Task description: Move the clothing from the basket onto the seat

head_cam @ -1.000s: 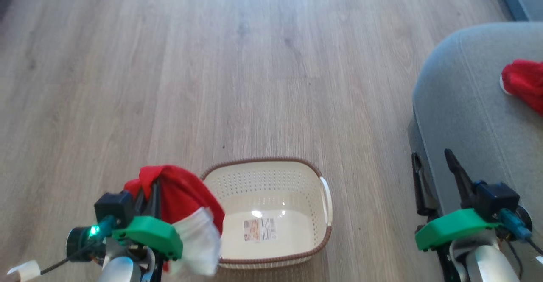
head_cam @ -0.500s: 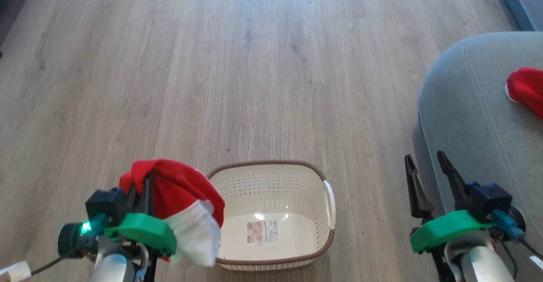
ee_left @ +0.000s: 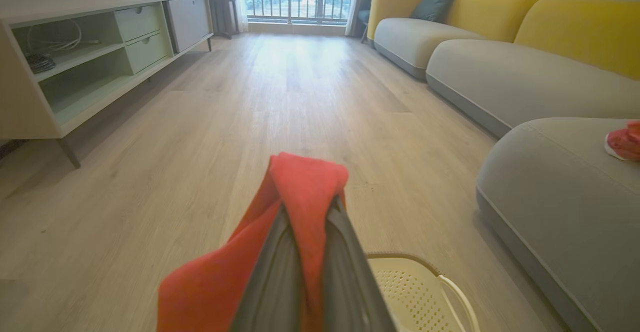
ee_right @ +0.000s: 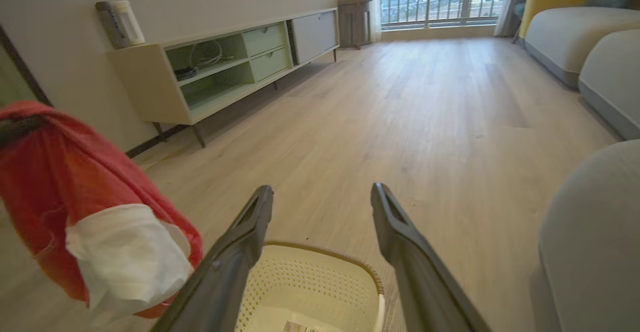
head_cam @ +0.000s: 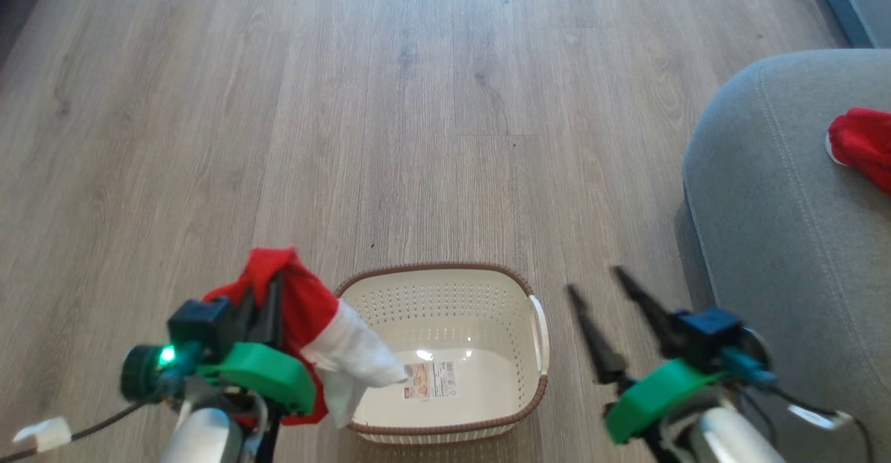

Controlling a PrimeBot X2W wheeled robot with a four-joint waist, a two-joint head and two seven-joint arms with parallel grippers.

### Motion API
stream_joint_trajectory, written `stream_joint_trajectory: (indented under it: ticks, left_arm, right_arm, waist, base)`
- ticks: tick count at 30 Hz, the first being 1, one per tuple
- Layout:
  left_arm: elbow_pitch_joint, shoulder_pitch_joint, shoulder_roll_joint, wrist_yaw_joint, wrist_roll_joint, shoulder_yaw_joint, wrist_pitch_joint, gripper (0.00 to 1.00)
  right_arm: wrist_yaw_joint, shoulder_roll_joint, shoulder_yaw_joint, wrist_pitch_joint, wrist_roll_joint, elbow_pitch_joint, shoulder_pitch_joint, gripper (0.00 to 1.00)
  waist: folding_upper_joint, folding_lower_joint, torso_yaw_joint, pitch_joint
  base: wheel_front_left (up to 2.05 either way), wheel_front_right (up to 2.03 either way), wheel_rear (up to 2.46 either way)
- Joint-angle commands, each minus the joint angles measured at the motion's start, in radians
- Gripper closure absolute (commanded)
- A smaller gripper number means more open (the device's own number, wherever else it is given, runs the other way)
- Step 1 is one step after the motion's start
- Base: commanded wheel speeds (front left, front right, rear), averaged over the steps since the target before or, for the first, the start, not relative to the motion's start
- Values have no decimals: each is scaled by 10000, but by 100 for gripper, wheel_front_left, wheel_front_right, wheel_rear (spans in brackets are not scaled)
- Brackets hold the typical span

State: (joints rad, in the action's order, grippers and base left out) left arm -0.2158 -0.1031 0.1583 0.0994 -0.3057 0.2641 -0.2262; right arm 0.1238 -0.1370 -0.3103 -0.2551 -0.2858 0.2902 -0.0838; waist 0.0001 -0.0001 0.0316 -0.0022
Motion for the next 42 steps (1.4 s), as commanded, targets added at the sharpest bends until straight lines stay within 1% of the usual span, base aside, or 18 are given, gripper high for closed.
stream_joint_trajectory:
  ticks: [1, 4, 7, 11, 13, 14, 18, 24, 25, 26, 31, 32, 34, 35, 36, 37, 42]
  left_arm:
    - [574, -725, 163, -95, 124, -159, 59, 100]
    - [905, -971, 158, -340, 284, 271, 325, 100]
    - [1167, -1199, 122, -595, 448, 746, 633, 100]
    - [1548, -1483, -69, -926, 631, 1427, 955, 100]
    - [1770, -1593, -197, -1078, 698, 1763, 1066, 100]
    - [1770, -1593, -197, -1078, 698, 1763, 1066, 100]
    - [2311, -1693, -486, -1362, 705, 2446, 1228, 100]
    - [2751, -1727, -761, -1567, 535, 3206, 1371, 100]
    - [2770, -1722, -778, -1565, 509, 3252, 1375, 100]
    - [2767, -1714, -786, -1552, 498, 3278, 1375, 100]
    - [2573, -1636, -735, -1462, 425, 3216, 1327, 100]
    - [2524, -1621, -720, -1449, 413, 3201, 1296, 92]
    - [2426, -1595, -698, -1413, 411, 3173, 1187, 59]
    - [2362, -1568, -694, -1385, 403, 3156, 1130, 33]
    - [2293, -1547, -686, -1363, 407, 3147, 1065, 2]
    - [2214, -1531, -677, -1336, 420, 3138, 999, 0]
    - [1796, -1435, -718, -1202, 391, 3158, 707, 0]
  right_arm:
    - [69, -276, -797, -67, -304, -270, -800, 0]
    - [69, -676, -2303, -67, -990, -201, -1448, 0]
    - [69, -1002, -3602, -67, -1710, -155, -2123, 0]
    - [69, -1327, -4831, -67, -2386, -67, -2948, 0]
    - [69, -1454, -5211, -67, -2585, -27, -3304, 0]
    - [69, -1454, -5211, -67, -2585, -27, -3304, 0]
    - [69, -1641, -5846, -67, -2994, 73, -3794, 0]
    - [69, -1763, -6502, -67, -3654, 326, -4171, 0]
    - [69, -1765, -6593, -67, -3799, 364, -4185, 55]
    - [69, -1756, -6655, -67, -3984, 345, -4187, 100]
    - [69, -1873, -6573, -67, -4438, 152, -4182, 100]
    - [69, -1899, -6521, -67, -4454, 110, -4163, 100]
    - [69, -1970, -6319, -67, -4433, 18, -4112, 100]
    - [69, -2009, -6180, -67, -4414, -36, -4075, 100]
    - [69, -2065, -6051, -67, -4385, -82, -4036, 100]
    - [69, -2125, -5900, -67, -4346, -129, -4002, 100]
    - [69, -2446, -5148, -67, -4090, -393, -3926, 100]
  waist:
    - [-1, 1, 12, 4]
    - [-1, 1, 60, 4]
    - [-1, 1, 138, -22]
    - [-1, 1, 284, -42]
    - [-1, 1, 347, -43]
    - [-1, 1, 347, -43]
    - [-1, 1, 458, -40]
    - [-1, 1, 549, -35]
    - [-1, 1, 549, -35]
    - [-1, 1, 544, -30]
    - [-1, 1, 434, 15]
    - [-1, 1, 397, 25]
    - [-1, 1, 322, 55]
    - [-1, 1, 277, 73]
    - [-1, 1, 226, 95]
    - [-1, 1, 162, 120]
    - [-1, 1, -460, 290]
  base:
    - [0, 0, 0]
    - [0, 0, 0]
    - [0, 0, 0]
    - [0, 0, 0]
    - [0, 0, 0]
    - [0, 0, 0]
    - [0, 0, 0]
    - [0, 0, 0]
    - [0, 0, 0]
    - [0, 0, 0]
    - [0, 0, 0]
    - [0, 0, 0]
    - [0, 0, 0]
    - [0, 0, 0]
    - [0, 0, 0]
    - [0, 0, 0]
    - [0, 0, 0]
